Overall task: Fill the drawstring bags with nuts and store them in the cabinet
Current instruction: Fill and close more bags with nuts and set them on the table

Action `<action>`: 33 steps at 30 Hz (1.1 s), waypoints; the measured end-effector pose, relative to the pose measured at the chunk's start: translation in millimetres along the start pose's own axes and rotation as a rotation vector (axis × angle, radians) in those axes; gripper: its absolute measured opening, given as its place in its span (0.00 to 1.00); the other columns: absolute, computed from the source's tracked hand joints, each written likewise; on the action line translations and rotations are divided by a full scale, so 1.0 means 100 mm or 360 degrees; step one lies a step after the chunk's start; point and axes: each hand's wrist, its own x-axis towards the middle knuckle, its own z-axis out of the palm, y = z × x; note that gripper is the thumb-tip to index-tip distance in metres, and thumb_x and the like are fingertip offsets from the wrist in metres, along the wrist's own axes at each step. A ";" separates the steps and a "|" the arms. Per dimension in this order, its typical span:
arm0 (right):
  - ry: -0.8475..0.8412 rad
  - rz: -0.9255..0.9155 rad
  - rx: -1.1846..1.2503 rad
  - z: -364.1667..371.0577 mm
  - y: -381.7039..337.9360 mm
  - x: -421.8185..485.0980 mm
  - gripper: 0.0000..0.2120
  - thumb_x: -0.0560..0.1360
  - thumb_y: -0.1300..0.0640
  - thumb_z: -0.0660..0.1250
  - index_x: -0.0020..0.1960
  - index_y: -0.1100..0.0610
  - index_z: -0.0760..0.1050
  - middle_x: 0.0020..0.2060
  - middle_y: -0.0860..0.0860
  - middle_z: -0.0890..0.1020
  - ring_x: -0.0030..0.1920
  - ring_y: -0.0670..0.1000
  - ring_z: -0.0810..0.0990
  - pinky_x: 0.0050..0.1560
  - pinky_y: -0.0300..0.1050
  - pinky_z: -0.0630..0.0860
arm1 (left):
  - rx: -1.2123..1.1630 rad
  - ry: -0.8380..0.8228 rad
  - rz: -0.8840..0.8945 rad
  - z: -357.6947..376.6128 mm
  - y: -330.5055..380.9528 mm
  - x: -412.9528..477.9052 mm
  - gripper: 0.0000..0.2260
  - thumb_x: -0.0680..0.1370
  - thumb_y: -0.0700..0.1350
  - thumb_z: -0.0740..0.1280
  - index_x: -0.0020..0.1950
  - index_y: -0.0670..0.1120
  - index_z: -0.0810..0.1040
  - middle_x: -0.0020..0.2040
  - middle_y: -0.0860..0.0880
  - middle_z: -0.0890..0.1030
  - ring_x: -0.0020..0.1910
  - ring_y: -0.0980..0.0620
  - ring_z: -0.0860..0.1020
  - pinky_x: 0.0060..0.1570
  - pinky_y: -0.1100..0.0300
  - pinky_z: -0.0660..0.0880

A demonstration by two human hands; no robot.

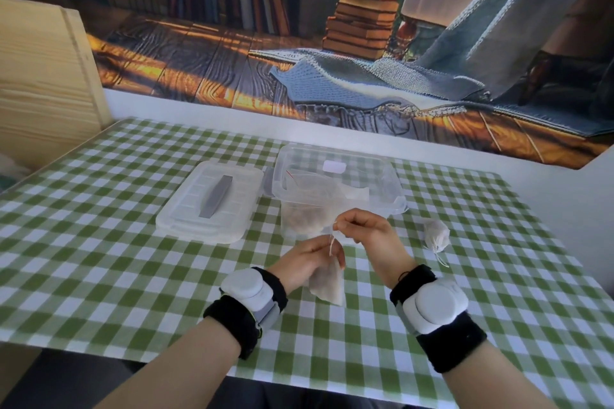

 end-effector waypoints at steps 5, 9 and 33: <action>0.0087 -0.0007 0.0078 -0.10 0.08 -0.04 0.08 0.74 0.66 0.64 0.38 0.59 0.77 0.32 0.43 0.79 0.33 0.37 0.74 0.39 0.30 0.69 | -0.0101 -0.0059 -0.0066 0.14 0.05 -0.02 0.09 0.75 0.47 0.59 0.41 0.45 0.76 0.42 0.48 0.79 0.44 0.55 0.76 0.49 0.64 0.71; 0.0259 0.0077 0.0137 -0.39 0.22 -0.14 0.10 0.74 0.65 0.64 0.36 0.55 0.79 0.35 0.44 0.80 0.38 0.45 0.73 0.46 0.40 0.67 | -0.0239 -0.0129 -0.0193 0.03 -0.02 -0.08 0.12 0.69 0.52 0.71 0.50 0.51 0.80 0.47 0.50 0.82 0.47 0.51 0.80 0.52 0.56 0.77; 0.0459 -0.0135 -0.0298 -1.36 0.82 -0.78 0.13 0.69 0.65 0.73 0.46 0.48 0.78 0.46 0.44 0.81 0.49 0.50 0.79 0.51 0.43 0.78 | -0.0648 -0.0326 -0.0555 0.79 0.09 0.49 0.19 0.75 0.53 0.65 0.59 0.41 0.75 0.52 0.39 0.83 0.45 0.46 0.83 0.42 0.59 0.82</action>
